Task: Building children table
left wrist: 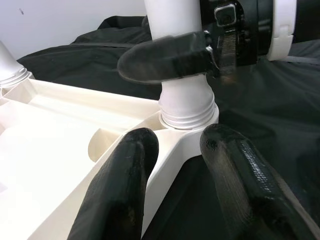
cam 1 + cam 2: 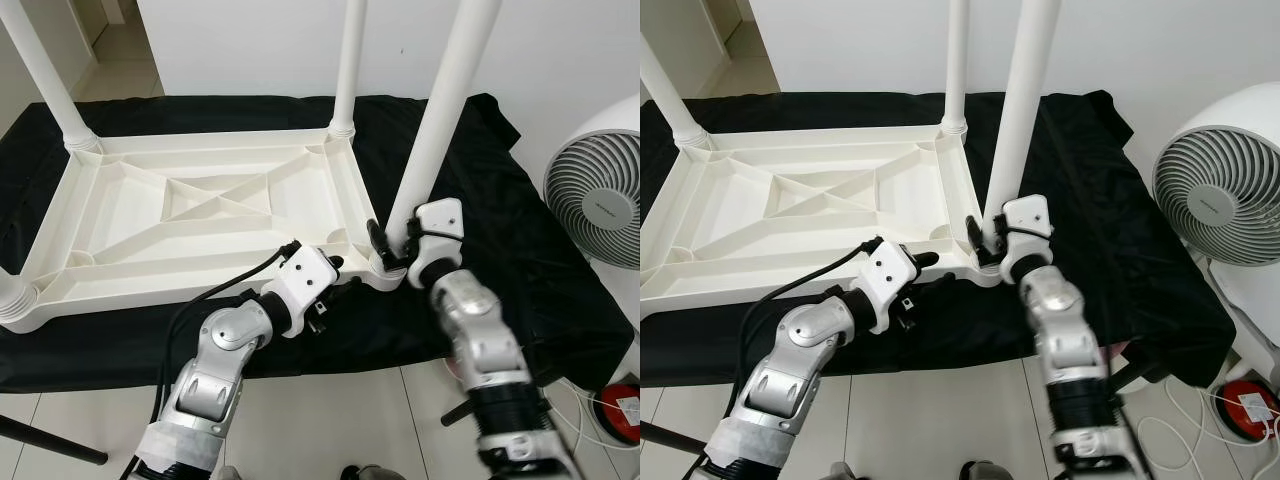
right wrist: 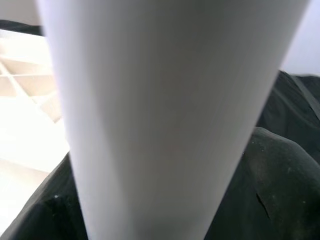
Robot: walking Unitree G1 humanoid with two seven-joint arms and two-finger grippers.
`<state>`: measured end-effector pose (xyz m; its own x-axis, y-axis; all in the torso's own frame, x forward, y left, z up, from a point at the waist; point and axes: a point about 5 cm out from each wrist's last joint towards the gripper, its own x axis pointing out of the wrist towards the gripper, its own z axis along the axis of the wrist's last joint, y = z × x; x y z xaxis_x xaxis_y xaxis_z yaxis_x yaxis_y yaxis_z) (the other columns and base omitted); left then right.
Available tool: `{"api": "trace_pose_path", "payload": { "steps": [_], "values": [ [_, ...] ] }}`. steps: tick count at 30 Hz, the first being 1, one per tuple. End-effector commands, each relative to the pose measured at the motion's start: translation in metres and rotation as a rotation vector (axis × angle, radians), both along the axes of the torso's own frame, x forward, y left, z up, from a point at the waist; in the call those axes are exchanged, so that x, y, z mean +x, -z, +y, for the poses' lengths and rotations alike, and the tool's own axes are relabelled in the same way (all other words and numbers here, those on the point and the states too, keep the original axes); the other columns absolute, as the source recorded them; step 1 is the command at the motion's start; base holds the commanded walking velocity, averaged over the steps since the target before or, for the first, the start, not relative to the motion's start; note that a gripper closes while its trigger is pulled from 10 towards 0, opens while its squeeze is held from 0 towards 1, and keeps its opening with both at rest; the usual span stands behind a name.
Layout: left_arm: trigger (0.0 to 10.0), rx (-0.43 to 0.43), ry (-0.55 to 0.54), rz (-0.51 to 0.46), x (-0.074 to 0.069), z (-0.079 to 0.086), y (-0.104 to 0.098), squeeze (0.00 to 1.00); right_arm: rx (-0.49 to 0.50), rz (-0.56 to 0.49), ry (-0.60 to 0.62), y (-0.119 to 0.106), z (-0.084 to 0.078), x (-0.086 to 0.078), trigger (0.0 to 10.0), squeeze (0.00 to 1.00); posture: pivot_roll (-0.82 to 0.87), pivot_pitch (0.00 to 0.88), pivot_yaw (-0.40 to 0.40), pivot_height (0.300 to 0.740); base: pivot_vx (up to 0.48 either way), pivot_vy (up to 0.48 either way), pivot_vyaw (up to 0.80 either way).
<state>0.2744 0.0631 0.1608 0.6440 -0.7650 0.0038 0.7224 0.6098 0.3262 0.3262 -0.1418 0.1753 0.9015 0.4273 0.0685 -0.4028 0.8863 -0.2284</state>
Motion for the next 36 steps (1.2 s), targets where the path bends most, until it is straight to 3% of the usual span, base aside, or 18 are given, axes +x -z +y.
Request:
{"api": "trace_pose_path", "payload": {
  "steps": [1, 3, 10, 17, 18, 24, 32, 33, 34, 35, 36],
  "values": [
    [10.0, -0.021, -0.089, -0.012, 0.002, 0.004, 0.0, 0.0, -0.006, 0.038, -0.064, 0.009, 0.007, -0.001, 10.0, 0.0, -0.11, 0.051, 0.007, 0.74, 0.0, 0.0, 0.0],
    [10.0, -0.019, -0.084, -0.012, 0.003, 0.003, 0.0, 0.0, -0.052, 0.079, -0.202, 0.013, 0.006, 0.002, 10.0, 0.0, -0.11, 0.048, 0.012, 0.74, 0.0, 0.0, 0.0],
    [10.0, -0.016, -0.082, -0.02, 0.004, 0.003, -0.003, 0.0, -0.142, 0.131, -0.411, 0.02, 0.01, 0.01, 10.0, 0.0, -0.09, 0.036, 0.022, 0.74, 0.0, 0.0, 0.0],
    [10.0, -0.013, -0.089, -0.026, 0.005, 0.005, -0.004, 0.0, -0.165, 0.155, -0.436, 0.023, 0.01, 0.017, 10.0, 0.0, -0.08, 0.028, 0.023, 0.74, 0.0, 0.0, 0.0],
    [10.0, -0.013, -0.09, -0.027, 0.005, 0.005, -0.005, 0.0, -0.169, 0.171, -0.431, 0.025, 0.007, 0.019, 0.0, 0.0, -0.08, 0.027, 0.022, 0.74, 0.0, 0.0, 0.0],
    [10.0, -0.014, -0.093, -0.029, 0.005, 0.005, -0.005, 0.0, -0.157, 0.191, -0.425, 0.028, 0.002, 0.02, 0.0, 0.0, -0.08, 0.029, 0.02, 0.74, 0.0, 0.0, 0.0],
    [10.0, -0.02, -0.09, -0.026, 0.004, 0.003, -0.005, 0.0, -0.081, 0.221, -0.411, 0.036, -0.015, 0.017, 0.0, 0.0, -0.09, 0.04, 0.02, 0.74, 0.0, 0.0, 0.0],
    [10.0, -0.021, -0.089, -0.026, 0.004, 0.003, -0.005, 0.0, -0.07, 0.212, -0.386, 0.035, -0.018, 0.019, 3.1, 0.0, -0.09, 0.043, 0.019, 0.74, 0.0, 0.0, 0.0],
    [10.0, -0.021, -0.089, -0.026, 0.004, 0.003, -0.005, 0.0, -0.07, 0.212, -0.386, 0.035, -0.018, 0.019, 3.1, 0.0, -0.09, 0.043, 0.019, 0.74, 0.0, 0.0, 0.0],
    [10.0, -0.022, -0.088, -0.026, 0.004, 0.003, -0.006, 0.0, -0.056, 0.203, -0.34, 0.033, -0.022, 0.021, 10.0, 0.0, -0.1, 0.048, 0.016, 0.74, 0.0, 0.0, 0.0],
    [10.0, -0.022, -0.088, -0.026, 0.004, 0.003, -0.006, 0.0, -0.056, 0.203, -0.34, 0.033, -0.022, 0.021, 10.0, 0.0, -0.1, 0.048, 0.016, 0.74, 0.0, 0.0, 0.0]
  ]
}}
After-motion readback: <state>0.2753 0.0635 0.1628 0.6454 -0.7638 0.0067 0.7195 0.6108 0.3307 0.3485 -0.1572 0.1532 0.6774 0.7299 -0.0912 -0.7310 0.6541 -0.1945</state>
